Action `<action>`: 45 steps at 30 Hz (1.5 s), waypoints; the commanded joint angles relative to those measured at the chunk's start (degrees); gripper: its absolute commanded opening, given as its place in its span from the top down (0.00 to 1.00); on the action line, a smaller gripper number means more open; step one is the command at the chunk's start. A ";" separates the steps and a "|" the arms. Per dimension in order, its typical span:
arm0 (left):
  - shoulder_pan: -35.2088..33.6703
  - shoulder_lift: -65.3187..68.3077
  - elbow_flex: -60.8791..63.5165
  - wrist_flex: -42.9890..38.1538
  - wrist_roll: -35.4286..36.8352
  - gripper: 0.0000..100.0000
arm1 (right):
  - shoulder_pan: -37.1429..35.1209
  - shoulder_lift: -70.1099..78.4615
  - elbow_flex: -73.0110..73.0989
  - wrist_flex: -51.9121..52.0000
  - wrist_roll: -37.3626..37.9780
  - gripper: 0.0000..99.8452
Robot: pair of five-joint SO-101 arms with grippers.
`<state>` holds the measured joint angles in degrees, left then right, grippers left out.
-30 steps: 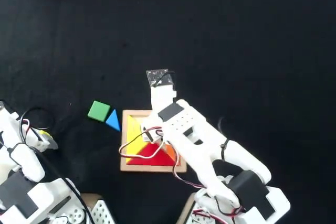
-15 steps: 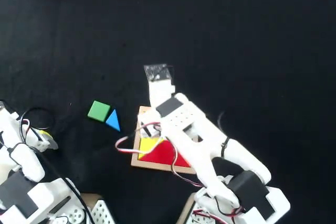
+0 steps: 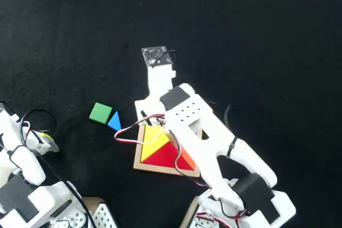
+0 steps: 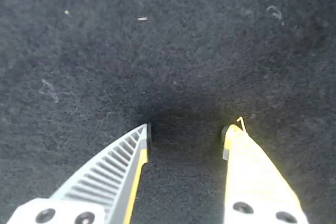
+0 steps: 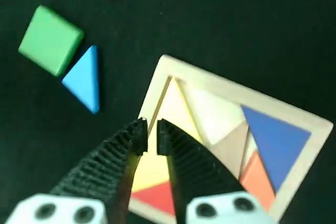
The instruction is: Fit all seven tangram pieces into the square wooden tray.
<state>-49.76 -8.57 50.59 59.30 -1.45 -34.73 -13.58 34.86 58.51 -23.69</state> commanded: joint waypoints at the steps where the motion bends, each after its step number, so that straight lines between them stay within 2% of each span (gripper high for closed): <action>1: -0.40 0.44 -1.54 -0.53 0.35 0.77 | 3.25 -1.36 2.68 -5.89 0.79 0.99; 5: -0.40 0.44 -1.54 -0.53 0.26 0.77 | 5.80 -1.10 5.93 -7.21 0.79 0.99; 18: -0.40 0.44 -1.54 -0.53 0.35 0.77 | 6.15 -1.01 11.65 -7.47 1.23 0.99; 28: -0.48 0.44 -1.54 -0.53 0.26 0.77 | 6.77 -1.01 16.57 -13.45 1.41 0.99; 36: -0.48 0.44 -1.54 -0.53 0.26 0.77 | 6.77 -1.01 18.15 -11.08 3.60 0.99; 45: -0.48 0.44 -1.54 -0.53 0.26 0.77 | 12.57 -1.54 17.80 -6.24 5.45 0.99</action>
<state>-49.76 -8.57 50.59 59.30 -1.45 -23.74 -13.58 53.32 50.59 -18.86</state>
